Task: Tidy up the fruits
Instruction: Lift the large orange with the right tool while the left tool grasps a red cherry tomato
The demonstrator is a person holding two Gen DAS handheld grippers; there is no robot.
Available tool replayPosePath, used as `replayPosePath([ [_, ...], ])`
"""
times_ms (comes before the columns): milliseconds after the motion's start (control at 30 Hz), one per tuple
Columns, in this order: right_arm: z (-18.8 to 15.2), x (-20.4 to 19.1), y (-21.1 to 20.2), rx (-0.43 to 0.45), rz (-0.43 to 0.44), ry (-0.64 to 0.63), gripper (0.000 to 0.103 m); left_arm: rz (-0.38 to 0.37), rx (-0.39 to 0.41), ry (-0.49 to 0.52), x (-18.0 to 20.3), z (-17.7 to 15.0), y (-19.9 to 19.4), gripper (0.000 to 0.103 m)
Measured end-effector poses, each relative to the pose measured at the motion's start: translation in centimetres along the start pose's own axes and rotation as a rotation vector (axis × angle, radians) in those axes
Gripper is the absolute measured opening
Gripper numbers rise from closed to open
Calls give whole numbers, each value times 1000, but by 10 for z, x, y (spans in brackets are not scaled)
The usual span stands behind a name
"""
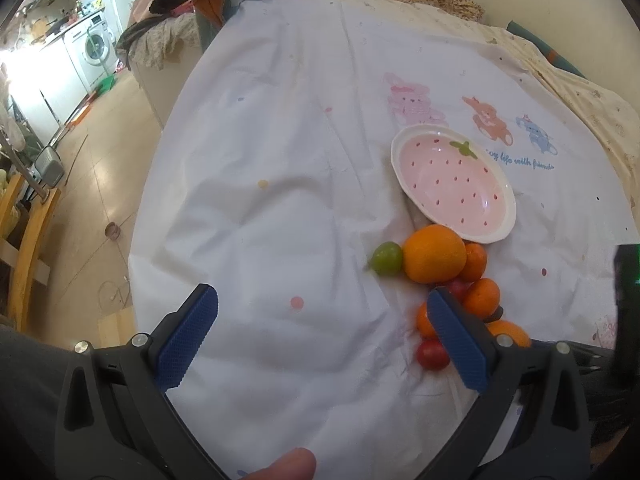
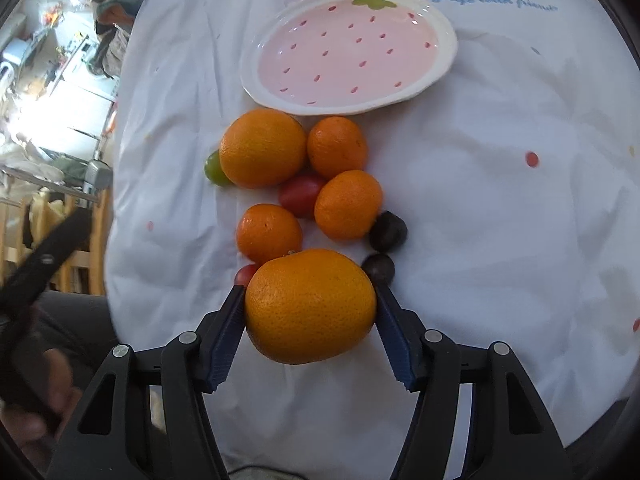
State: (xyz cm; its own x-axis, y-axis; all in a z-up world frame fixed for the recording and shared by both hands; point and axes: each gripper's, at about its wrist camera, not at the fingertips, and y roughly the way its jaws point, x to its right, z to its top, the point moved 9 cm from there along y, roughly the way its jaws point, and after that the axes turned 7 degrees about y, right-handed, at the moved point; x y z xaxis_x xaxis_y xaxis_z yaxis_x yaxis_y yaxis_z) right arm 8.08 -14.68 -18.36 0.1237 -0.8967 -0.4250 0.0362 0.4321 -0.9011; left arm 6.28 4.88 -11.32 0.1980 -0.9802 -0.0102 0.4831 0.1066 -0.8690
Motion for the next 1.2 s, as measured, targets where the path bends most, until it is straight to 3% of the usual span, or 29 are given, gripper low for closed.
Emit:
replayPosePath([
  [233, 10, 17, -50, 75, 62, 41, 65, -11, -123, 45, 9, -18, 21, 103],
  [467, 17, 41, -66, 136, 69, 100, 65, -112, -280, 178, 60, -54, 43, 102],
  [667, 18, 53, -65, 143, 102, 158, 65, -171, -308, 271, 106, -61, 55, 86],
  [733, 20, 54, -68, 156, 106, 160, 65, -179, -322, 268, 114, -64, 62, 69],
  [933, 25, 56, -76, 184, 116, 159, 65, -168, -345, 270, 125, -66, 73, 41],
  [1200, 28, 51, -80, 199, 124, 150, 65, -159, -325, 308, 133, -62, 70, 30],
])
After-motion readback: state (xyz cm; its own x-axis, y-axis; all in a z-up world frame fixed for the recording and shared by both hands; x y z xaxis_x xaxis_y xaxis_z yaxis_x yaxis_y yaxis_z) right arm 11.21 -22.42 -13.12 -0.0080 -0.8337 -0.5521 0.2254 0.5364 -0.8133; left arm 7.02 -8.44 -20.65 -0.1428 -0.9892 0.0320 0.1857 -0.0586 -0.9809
